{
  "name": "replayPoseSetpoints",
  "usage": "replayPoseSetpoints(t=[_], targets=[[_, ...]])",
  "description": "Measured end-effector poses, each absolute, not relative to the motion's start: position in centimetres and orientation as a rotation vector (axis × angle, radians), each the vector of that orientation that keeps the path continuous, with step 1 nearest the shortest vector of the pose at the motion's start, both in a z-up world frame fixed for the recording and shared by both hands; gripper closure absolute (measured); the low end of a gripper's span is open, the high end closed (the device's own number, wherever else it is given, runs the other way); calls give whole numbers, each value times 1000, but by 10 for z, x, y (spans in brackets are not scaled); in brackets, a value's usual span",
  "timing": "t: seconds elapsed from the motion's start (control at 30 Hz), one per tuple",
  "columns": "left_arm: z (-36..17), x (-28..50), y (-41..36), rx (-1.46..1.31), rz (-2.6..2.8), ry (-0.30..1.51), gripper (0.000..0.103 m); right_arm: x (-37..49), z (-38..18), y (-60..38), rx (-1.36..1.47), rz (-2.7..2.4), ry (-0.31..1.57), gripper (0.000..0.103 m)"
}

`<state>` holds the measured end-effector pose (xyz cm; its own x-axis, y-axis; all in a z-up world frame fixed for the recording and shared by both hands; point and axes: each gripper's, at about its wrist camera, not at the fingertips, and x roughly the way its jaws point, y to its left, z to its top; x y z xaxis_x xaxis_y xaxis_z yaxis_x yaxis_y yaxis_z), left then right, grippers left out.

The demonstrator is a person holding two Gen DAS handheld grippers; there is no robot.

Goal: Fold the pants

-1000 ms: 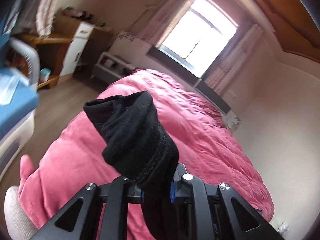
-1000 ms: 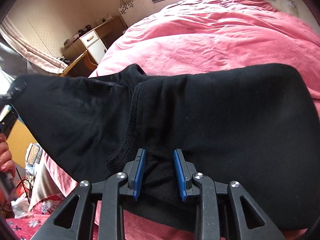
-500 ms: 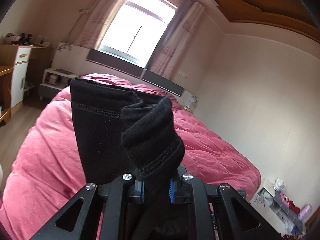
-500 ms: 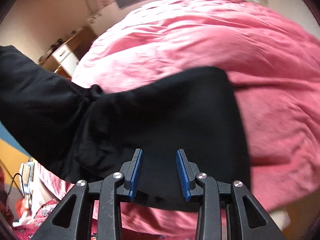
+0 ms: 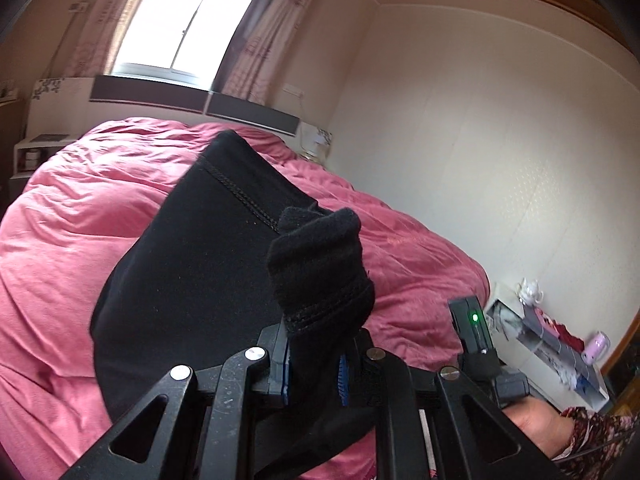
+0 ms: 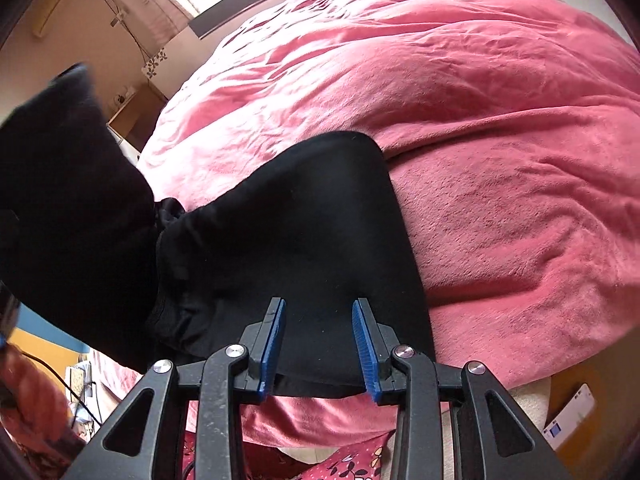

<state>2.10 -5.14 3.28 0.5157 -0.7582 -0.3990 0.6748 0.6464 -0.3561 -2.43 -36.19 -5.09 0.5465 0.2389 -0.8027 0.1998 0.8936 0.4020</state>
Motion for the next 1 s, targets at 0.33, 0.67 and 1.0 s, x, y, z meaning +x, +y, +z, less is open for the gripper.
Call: replayPoseSetpoints(t=[0.33,0.67,1.0], targets=[[-13,18,-132,-2,-959,679,87,-33,-47,-401,631,-44,950,68],[-56,-14,-191,252,-1000,707,84,-45,-47,-431,755,-102,874,65],[-38,-55,-164,213,-1221,647,60,-47,-41,-426,747,-83,815,55]])
